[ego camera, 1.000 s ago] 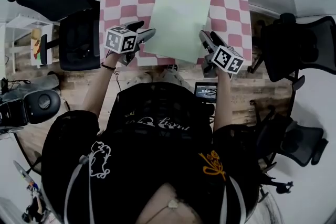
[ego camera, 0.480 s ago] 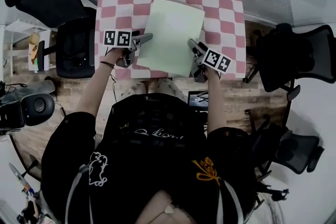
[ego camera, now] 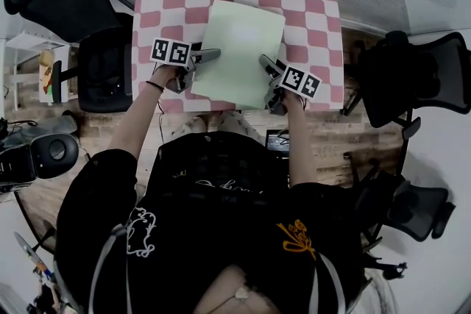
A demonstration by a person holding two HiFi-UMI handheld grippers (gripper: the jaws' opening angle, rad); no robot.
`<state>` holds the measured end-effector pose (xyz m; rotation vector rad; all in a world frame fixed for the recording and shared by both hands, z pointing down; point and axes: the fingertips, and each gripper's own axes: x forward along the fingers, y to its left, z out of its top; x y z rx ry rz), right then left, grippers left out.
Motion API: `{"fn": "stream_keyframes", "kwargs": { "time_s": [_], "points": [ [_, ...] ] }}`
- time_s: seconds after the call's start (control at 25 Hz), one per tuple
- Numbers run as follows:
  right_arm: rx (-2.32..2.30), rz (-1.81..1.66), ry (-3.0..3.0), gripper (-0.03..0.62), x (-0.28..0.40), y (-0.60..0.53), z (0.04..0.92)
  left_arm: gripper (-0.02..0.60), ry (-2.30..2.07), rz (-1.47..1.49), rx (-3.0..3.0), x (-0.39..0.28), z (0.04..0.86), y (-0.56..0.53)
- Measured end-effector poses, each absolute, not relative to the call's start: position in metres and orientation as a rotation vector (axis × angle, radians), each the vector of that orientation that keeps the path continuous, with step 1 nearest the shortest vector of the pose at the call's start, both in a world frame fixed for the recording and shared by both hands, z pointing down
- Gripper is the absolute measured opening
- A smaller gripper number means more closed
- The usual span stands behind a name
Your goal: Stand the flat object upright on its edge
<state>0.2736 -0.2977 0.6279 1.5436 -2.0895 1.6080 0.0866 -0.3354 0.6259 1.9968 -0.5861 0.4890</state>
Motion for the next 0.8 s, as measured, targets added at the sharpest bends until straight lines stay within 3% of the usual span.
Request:
{"fn": "stream_keyframes", "kwargs": {
  "time_s": [0.32, 0.8],
  "points": [
    [1.558, 1.481, -2.105, 0.264, 0.272, -0.296, 0.61, 0.359, -0.621, 0.539, 2.068, 0.087, 0.613, -0.331],
    [1.666, 1.119, -2.313, 0.264, 0.273, -0.318, 0.523, 0.351, -0.739, 0.43, 2.351, 0.086, 0.53, -0.353]
  ]
}}
